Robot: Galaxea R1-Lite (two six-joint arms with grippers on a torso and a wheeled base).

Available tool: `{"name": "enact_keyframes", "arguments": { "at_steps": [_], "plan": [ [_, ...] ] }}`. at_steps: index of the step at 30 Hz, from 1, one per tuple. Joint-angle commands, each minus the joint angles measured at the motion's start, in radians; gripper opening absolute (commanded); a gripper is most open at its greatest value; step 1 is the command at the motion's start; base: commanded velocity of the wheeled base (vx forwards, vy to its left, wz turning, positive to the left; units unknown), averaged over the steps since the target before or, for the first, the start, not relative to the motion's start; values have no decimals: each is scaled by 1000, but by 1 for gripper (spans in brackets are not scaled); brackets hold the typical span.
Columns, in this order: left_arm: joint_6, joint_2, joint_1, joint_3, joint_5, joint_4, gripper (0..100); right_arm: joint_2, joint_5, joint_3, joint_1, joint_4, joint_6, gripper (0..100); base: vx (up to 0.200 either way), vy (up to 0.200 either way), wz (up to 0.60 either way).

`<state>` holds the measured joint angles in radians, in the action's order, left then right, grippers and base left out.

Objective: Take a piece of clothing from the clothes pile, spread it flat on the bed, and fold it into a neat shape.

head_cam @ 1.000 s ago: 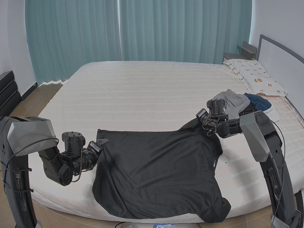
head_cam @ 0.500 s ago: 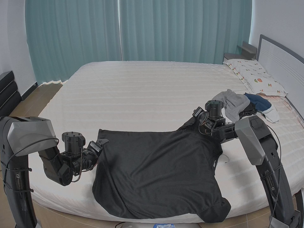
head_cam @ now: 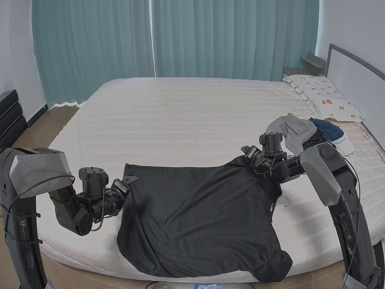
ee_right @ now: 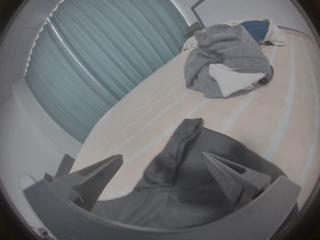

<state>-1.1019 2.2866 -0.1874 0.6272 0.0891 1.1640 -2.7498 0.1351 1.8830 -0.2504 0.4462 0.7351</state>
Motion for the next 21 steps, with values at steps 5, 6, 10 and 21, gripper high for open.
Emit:
{"name": "enact_keyframes", "arguments": {
  "at_steps": [5, 6, 10, 21],
  "plan": [
    [-3, 1, 2, 0, 1, 0, 100, 349, -137, -467, 103, -14, -109, 100, 0, 0, 0],
    [-3, 1, 2, 0, 1, 0, 100, 351, -140, -472, 105, -14, -111, 100, 0, 0, 0],
    [-3, 1, 2, 0, 1, 0, 100, 375, -167, -533, 160, -12, -118, 100, 0, 0, 0],
    [-1, 1, 2, 0, 1, 0, 100, 361, -265, -693, 195, 2, -129, 100, 0, 0, 0]
  ]
}}
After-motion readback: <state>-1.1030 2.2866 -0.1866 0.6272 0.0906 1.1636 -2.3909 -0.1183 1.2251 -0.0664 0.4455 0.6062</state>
